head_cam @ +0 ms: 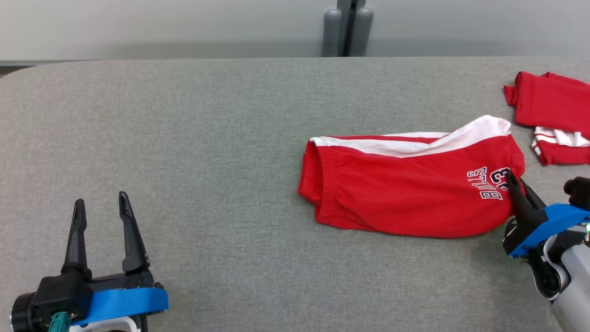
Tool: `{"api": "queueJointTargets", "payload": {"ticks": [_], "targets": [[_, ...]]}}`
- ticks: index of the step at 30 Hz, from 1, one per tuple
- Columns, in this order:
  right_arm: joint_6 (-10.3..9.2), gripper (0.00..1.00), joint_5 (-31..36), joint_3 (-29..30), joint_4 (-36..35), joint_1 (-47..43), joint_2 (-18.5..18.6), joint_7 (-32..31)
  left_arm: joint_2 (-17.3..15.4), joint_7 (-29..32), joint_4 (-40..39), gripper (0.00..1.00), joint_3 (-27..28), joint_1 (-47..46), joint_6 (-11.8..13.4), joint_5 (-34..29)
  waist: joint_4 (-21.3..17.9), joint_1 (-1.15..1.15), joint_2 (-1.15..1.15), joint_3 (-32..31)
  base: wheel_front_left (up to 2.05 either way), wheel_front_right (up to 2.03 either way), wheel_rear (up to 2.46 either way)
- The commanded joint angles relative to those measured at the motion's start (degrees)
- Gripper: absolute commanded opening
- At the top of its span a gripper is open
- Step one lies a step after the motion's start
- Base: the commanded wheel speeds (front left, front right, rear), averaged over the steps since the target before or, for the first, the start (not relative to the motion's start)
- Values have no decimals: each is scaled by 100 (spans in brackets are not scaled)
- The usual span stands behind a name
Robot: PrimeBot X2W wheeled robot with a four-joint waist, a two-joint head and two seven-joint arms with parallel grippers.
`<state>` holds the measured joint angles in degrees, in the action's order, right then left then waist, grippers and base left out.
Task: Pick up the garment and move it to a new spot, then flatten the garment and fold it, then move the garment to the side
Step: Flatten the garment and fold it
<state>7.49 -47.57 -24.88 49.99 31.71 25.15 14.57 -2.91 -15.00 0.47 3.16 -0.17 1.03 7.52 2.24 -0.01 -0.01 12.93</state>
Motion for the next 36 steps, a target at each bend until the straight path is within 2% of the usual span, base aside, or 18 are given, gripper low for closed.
{"api": "queueJointTargets", "payload": {"ticks": [1, 9, 15, 23, 32, 34, 36], "targets": [[1, 0, 7, 41, -16, -67, 3, 26, 4, -24, 14, 100, 13, -1, -15, -4, -47, 1, 1, -29, 0, 0, 0], [1, 0, 231, -35, -226, 238, -269, 42, 4, -24, 77, 100, -7, -81, -61, -51, -72, 1, 1, -90, 0, 0, 0], [2, 0, 429, -157, -856, 395, -558, 25, 5, -24, 80, 100, 1, -64, -92, -35, -18, 1, 1, -154, 0, 0, 0], [2, 0, 695, -423, -1595, 379, -1060, -323, 5, -24, 64, 100, -108, -118, -36, 52, 152, 1, 1, -109, 0, 0, 0], [1, 0, 855, -547, -1237, 15, -1817, -463, 5, -24, 92, 100, -252, -160, -25, 86, 375, 1, 1, -16, 0, 0, 0], [2, 100, 899, -634, -1127, -46, -1921, -409, 5, -24, 109, 100, -259, -171, -25, 93, 397, 1, 1, 1, 0, 0, 0], [2, 100, 977, -745, -1116, -78, -1990, -297, 5, -24, 114, 100, -271, -177, -16, 92, 407, 1, 1, 8, 0, 0, 0]]}}
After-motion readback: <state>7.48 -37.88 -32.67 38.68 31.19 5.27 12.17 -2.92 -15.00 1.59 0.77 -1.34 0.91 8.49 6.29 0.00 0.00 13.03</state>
